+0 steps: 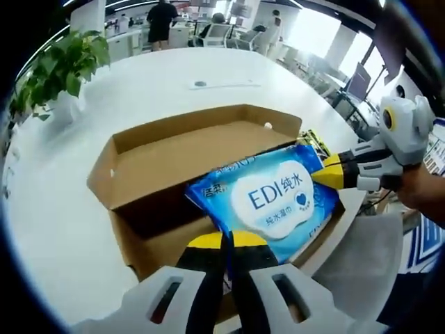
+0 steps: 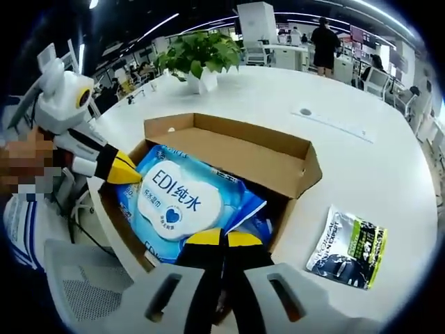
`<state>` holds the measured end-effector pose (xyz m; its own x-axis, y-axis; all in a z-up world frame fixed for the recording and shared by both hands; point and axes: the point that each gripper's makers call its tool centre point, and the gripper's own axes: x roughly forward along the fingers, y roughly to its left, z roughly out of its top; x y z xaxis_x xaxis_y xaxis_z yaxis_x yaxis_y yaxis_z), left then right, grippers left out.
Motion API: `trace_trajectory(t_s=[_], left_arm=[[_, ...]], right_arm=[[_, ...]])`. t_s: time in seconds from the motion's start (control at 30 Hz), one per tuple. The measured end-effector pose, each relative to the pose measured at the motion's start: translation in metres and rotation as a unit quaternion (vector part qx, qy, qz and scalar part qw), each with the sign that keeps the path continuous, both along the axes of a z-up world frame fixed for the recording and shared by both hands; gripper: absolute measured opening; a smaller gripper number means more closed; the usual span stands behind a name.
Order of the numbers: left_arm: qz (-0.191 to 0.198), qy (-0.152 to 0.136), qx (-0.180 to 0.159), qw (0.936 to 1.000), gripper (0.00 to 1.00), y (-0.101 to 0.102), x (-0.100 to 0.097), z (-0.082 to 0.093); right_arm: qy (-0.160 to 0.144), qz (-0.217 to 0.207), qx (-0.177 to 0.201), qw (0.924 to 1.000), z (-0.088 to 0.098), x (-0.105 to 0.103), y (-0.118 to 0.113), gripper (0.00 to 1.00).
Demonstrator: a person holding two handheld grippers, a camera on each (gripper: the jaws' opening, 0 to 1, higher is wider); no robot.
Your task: Operate the shoe box by opening the lid, removing the specified soft item, and placing it in the target area until the item is outside and the box remains undamaged.
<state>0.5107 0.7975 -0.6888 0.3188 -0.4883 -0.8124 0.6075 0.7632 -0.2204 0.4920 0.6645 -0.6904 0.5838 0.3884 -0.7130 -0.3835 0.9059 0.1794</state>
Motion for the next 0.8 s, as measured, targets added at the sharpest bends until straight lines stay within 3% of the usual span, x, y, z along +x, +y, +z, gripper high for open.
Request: trace_trajectory(t_s=[0.47, 0.8], left_arm=[[-0.026, -0.011, -0.017, 0.9994, 0.00, -0.033, -0.006, 0.019], [-0.053, -0.015, -0.024, 0.9982, 0.00, -0.072, -0.009, 0.026]], right_arm=[[-0.016, -0.025, -0.009, 0.9995, 0.020, -0.006, -0.033, 0.00], [-0.018, -0.053, -0.013, 0.9983, 0.024, -0.014, -0.069, 0.00]])
